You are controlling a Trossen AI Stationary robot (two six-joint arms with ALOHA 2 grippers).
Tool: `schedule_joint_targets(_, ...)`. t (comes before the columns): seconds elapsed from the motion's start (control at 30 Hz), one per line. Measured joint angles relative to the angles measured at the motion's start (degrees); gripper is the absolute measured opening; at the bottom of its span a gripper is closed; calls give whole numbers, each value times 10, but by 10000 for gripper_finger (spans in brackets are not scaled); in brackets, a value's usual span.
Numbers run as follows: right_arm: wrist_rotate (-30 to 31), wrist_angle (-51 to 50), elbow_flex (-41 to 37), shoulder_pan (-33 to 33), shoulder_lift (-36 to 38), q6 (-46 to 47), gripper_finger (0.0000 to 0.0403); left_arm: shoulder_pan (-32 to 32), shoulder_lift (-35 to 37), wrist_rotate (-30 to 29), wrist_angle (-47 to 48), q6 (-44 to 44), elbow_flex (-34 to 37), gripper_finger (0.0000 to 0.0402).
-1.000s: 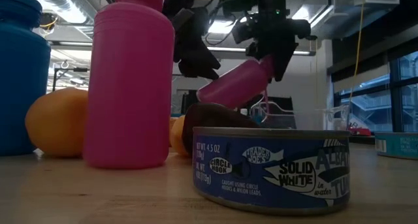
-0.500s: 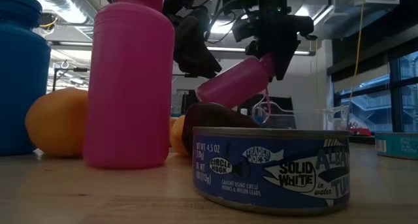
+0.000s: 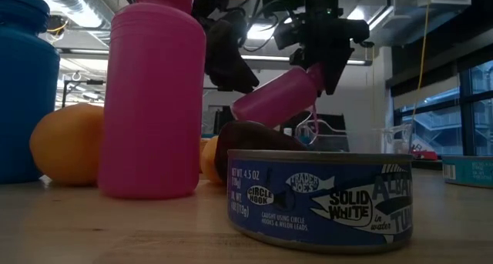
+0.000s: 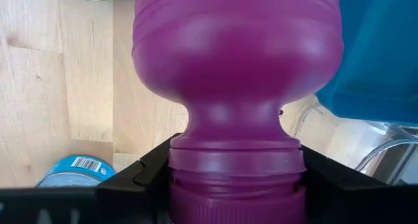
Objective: Pick & Place Food Item
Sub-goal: Put the violet water bottle into the blue bin
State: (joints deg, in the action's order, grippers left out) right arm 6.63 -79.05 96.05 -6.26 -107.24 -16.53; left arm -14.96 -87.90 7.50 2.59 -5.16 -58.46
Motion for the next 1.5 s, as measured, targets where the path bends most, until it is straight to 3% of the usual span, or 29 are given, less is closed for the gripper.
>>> schedule_joint_targets(0.17, 0, 0, 0, 0, 0, -1, 207, 3, 0, 50, 9, -58, 0, 345)
schedule_joint_targets(0.4, 0, 7, 0, 0, 0, -4, 207, 25, 0, 17, 5, -106, 0, 396)
schedule_joint_targets(0.53, 0, 11, 0, 0, 0, -4, 207, 30, 0, -4, 3, -104, 0, 397)
schedule_joint_targets(1.2, -1, 25, -1, 0, 0, -9, 208, 32, -9, 4, -26, -33, 0, 396)
schedule_joint_targets(1.5, -1, 47, -2, 1, 0, -20, 208, 25, -11, -4, -44, 61, -4, 396)
